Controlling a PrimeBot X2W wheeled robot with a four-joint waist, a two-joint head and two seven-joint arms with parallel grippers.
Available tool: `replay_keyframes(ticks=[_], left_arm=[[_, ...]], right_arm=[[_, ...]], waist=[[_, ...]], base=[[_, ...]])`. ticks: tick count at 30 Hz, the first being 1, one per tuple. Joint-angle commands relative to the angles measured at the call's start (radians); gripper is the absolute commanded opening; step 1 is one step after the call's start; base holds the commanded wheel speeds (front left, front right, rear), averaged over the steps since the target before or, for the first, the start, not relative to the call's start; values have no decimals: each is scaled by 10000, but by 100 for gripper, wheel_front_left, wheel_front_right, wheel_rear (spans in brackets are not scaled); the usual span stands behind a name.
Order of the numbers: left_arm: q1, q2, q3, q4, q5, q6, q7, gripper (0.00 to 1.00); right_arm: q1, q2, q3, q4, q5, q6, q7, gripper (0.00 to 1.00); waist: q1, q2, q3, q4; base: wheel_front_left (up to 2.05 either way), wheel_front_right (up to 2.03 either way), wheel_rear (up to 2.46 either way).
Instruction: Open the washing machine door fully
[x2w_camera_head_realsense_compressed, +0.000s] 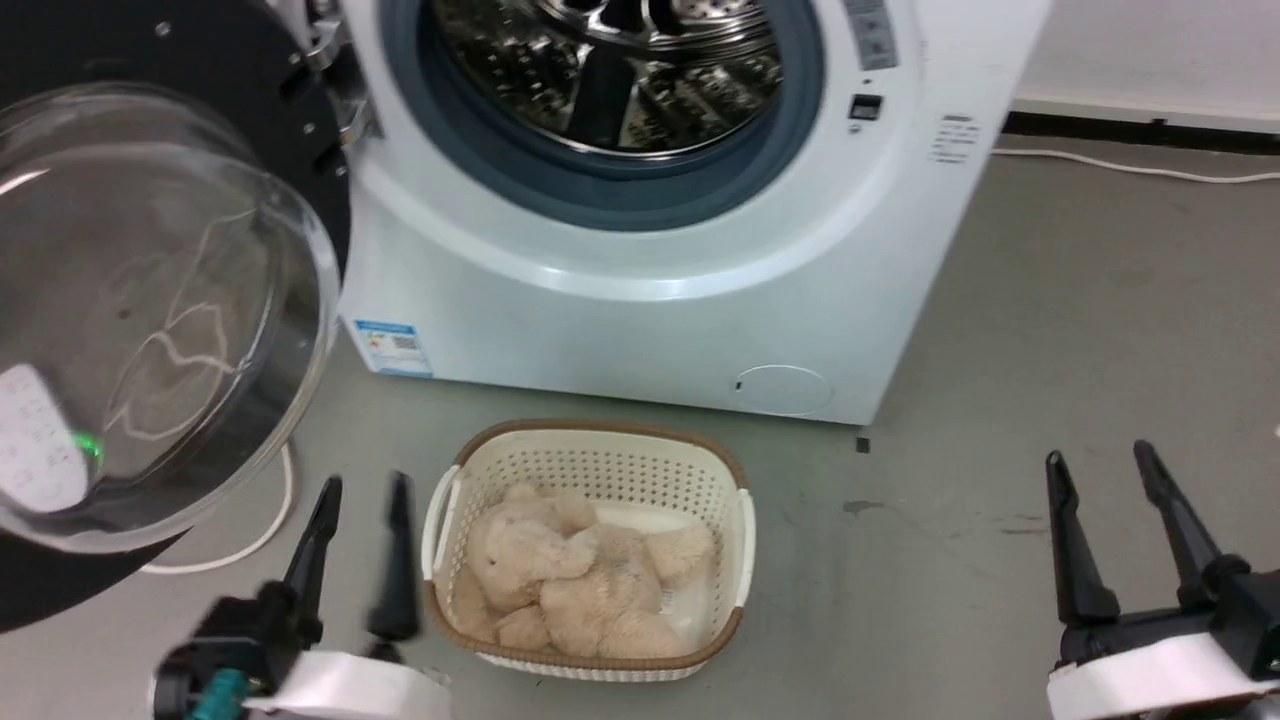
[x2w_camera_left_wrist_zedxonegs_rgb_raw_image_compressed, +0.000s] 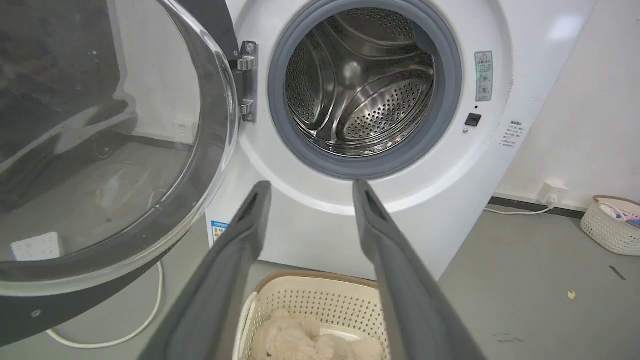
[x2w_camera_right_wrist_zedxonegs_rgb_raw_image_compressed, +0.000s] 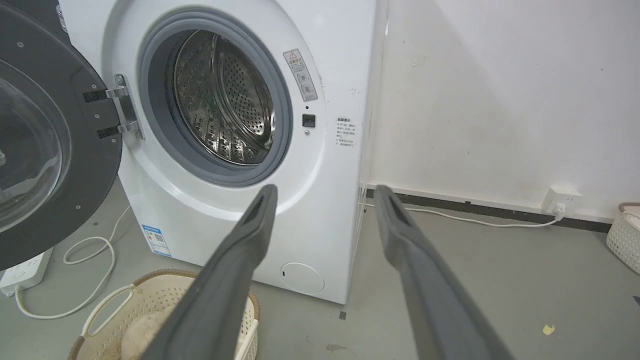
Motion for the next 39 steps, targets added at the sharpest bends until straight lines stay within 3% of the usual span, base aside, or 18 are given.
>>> replay_keyframes(ticks=[1,20,21,39], left_arm=[[137,-34,-49,96,112,57,-52,100],[159,-560,-409,1028,884,151,-53,100],[196,-539,-423,1020,869,161,1,0],[176,-613,-257,922,1117,76,270,0]], right_arm=[[126,62,14,65,-57,6,-62,100],[137,122,123,909,-71,6,-319,100],[121,73,113,892,-136,0,-255,0],[79,76,194,903,-188,1,-35,0]], waist=[[1,-1,-84,-123],[1,-1,-117,-202],[2,-1,-116,-201],[2,-1,-205,-256]], base=[[0,0,0],[0,0,0],[0,0,0],[0,0,0]])
